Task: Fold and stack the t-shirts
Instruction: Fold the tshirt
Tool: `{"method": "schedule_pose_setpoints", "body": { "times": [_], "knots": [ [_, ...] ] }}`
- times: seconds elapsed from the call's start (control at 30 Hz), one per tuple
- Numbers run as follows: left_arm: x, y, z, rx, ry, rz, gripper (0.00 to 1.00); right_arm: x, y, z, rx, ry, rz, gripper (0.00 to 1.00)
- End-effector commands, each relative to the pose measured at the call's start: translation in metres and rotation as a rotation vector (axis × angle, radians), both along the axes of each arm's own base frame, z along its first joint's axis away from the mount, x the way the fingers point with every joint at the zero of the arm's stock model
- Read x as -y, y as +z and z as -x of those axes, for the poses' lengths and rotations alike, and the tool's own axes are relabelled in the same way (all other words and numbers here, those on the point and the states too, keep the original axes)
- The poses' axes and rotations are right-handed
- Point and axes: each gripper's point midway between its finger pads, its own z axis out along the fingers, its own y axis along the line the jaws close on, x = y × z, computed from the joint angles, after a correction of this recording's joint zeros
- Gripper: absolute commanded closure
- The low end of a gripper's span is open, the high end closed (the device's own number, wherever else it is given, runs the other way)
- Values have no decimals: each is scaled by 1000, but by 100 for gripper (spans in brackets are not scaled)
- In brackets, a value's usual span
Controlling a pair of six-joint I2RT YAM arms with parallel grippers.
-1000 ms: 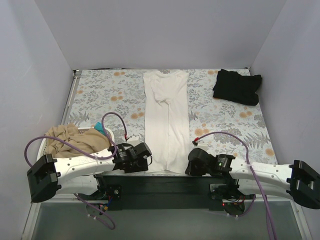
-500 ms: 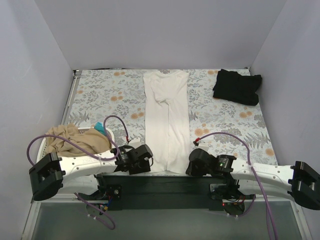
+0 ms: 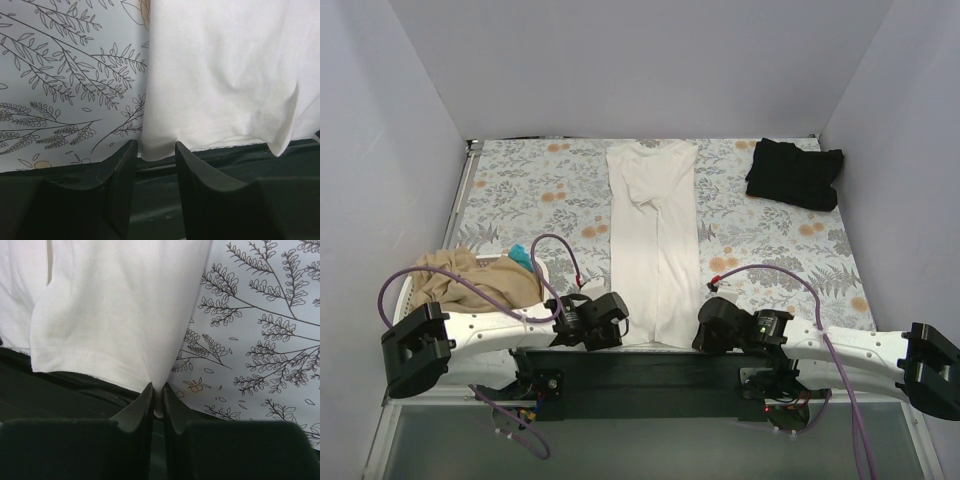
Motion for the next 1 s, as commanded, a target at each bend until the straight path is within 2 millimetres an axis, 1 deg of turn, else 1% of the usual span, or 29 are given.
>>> {"method": "schedule_pose_setpoints", "body": {
  "times": [0.0,0.1,0.13,0.17,0.2,0.27,0.4,0.43,0.47,0.57,0.67,0.83,0.9,0.97],
  "knots": [
    [-6,-12,9,-31,4,-21,66,25,-18,8,-28,-9,105,84],
    [-11,-16,11,-39,10,-36,77,25,-18,8,-28,-9,105,84],
    [-12,-17,12,-43,12,-35,89,25,-18,8,-27,-8,103,84],
    [-12,-15,12,-42,13,-30,97,26,-18,8,-27,-9,102,84],
    [-14,-16,13,-42,16,-33,100,25,-18,8,-25,-6,100,84],
    [-16,-15,12,-34,21,-35,100,25,-17,8,-22,-8,100,86],
    [-13,-5,8,14,19,-17,100,23,-10,5,-5,-5,94,97],
    [-10,2,7,29,19,6,100,25,-10,5,-4,-6,103,99],
    [-11,4,4,50,26,4,100,26,-8,4,-1,-4,106,99],
    [-6,16,3,85,24,42,100,28,-1,2,16,-8,113,99],
    [-2,19,3,101,14,56,100,26,4,0,28,-8,105,99],
    [9,19,8,102,-10,53,100,20,13,-3,46,4,88,99],
    [15,24,9,112,-13,60,100,15,22,-6,60,2,67,99],
    [17,30,6,137,20,68,100,10,32,-10,82,-6,40,99]
  ]
}}
